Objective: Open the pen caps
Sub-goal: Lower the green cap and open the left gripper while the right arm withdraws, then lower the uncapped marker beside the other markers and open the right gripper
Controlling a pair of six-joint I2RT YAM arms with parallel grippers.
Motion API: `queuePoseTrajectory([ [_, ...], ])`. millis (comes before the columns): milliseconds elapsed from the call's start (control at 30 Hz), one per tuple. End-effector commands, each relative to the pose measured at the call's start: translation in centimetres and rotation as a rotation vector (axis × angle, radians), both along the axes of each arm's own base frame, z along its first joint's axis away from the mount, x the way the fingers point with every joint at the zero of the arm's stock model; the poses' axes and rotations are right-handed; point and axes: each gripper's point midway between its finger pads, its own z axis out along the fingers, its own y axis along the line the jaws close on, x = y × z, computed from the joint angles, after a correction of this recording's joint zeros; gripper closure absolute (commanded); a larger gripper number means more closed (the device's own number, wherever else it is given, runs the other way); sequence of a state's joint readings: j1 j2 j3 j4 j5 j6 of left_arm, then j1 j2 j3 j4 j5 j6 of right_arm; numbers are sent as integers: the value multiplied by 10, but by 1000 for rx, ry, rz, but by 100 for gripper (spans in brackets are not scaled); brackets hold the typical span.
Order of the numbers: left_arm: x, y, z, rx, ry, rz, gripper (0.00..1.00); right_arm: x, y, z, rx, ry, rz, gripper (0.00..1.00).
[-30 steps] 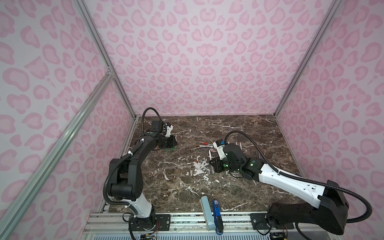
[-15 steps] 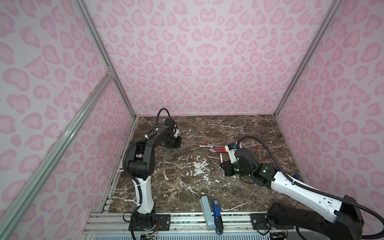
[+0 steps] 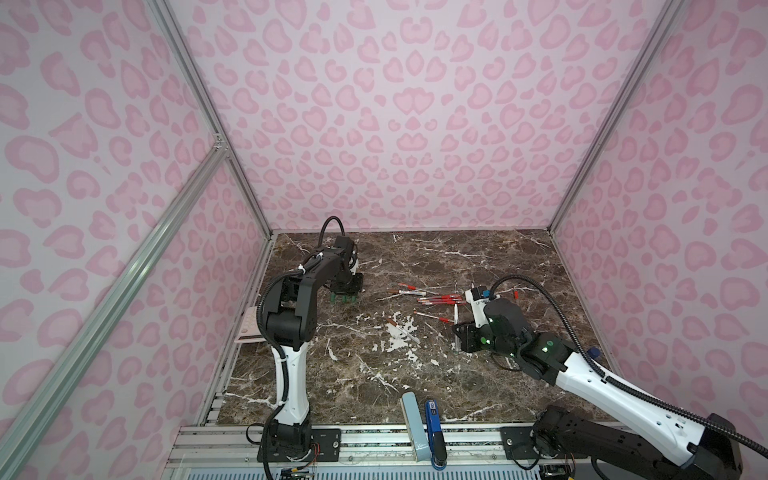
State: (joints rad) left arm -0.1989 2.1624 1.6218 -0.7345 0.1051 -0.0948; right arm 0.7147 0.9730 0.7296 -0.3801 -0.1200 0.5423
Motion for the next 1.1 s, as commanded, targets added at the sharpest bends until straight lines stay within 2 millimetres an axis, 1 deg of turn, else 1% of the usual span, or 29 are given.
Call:
queuePoseTrajectory([
  [0,-8,10,-8,53,36,10,73,1,-8,-3,-19,-9,-15,100],
  [100,-9,8,-3,43,35,10,70,3,-14,0,-33,-3,-21,100],
  [200,-8,8,10,34,8,17,65,4,-21,3,-56,-12,-27,100],
  [233,-8,6,16,23,0,20,65,5,-24,3,-63,-11,-29,100],
  [267,-8,3,22,2,-6,21,61,7,-29,3,-69,-9,-37,100],
  [333,-9,-1,36,-20,-30,21,58,10,-38,6,-81,2,-55,100],
  [467,-14,-6,72,-62,-104,15,51,18,-57,9,-106,-6,-80,100],
  [600,-30,-15,104,-137,-170,-8,41,31,-77,8,-140,27,-102,100],
  [700,-46,-17,123,-170,-227,-27,33,41,-89,8,-180,35,-110,100],
  [767,-56,-18,132,-194,-263,-45,29,50,-97,6,-205,46,-117,100],
  [800,-64,-18,133,-202,-274,-55,26,55,-102,4,-216,61,-126,100],
  [900,-77,-15,147,-203,-354,-88,18,67,-116,-2,-241,109,-155,100],
  [1067,-96,-9,167,-195,-492,-137,9,91,-134,-9,-286,149,-176,100],
])
